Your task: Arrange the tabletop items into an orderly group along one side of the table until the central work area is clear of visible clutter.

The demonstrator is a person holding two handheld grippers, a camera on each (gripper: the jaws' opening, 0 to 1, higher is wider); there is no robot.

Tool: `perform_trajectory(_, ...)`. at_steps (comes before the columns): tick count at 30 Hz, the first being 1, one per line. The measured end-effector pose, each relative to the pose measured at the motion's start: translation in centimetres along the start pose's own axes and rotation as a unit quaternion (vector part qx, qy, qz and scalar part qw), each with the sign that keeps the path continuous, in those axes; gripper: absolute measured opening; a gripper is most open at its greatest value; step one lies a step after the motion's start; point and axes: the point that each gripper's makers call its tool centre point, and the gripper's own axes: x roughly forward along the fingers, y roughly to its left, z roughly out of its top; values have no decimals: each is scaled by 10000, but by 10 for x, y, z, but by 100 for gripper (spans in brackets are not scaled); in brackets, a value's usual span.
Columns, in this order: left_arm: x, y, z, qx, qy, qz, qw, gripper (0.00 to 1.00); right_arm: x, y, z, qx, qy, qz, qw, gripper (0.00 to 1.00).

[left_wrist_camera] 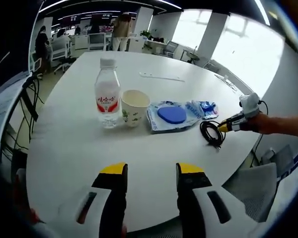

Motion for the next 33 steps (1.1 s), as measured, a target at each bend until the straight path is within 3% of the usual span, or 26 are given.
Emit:
perform_trajectory(20,3,-3,-1,-24,32,-33,10000,38,0,1,2,93,80,179,9998,17)
perform_trajectory(33,4,-4,-1,-23,38,-44,10000,38,-11,-19,37,-110,-185,17,9998,18)
